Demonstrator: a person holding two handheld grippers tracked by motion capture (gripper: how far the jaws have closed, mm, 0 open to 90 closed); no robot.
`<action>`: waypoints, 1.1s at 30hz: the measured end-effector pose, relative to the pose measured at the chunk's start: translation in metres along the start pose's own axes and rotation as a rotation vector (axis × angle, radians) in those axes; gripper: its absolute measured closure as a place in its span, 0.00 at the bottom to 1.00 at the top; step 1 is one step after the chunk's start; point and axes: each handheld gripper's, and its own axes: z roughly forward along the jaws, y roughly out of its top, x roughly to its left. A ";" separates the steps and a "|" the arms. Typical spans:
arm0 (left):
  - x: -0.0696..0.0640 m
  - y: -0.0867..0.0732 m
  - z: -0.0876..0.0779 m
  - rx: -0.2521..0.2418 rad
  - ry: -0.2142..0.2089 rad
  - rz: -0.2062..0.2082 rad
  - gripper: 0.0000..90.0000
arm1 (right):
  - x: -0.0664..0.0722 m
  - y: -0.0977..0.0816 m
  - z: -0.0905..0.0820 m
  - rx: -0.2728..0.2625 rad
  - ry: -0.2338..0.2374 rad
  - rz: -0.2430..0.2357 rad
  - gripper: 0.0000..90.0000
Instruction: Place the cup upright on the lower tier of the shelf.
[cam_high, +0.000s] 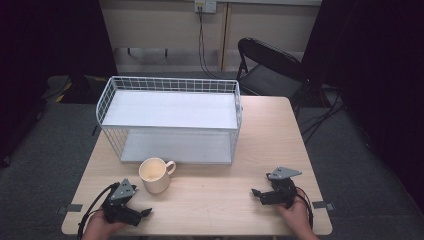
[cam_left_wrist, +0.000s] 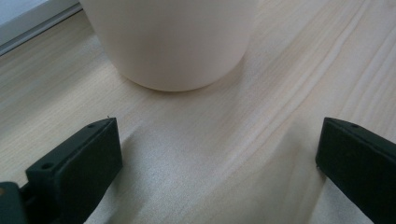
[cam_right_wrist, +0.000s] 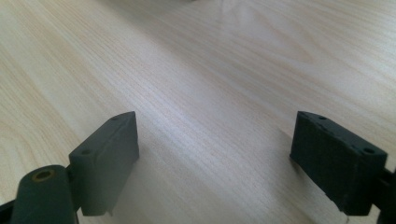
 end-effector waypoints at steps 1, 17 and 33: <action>0.000 0.000 0.000 0.000 0.000 0.000 0.00 | 0.000 0.000 0.000 0.000 0.000 0.000 0.16; 0.006 0.005 -0.006 -0.002 0.015 -0.074 0.18 | 0.000 0.000 0.000 0.000 -0.002 0.002 0.16; 0.012 0.017 -0.022 -0.032 0.034 -0.156 0.23 | 0.000 0.000 0.000 0.000 -0.002 0.002 0.16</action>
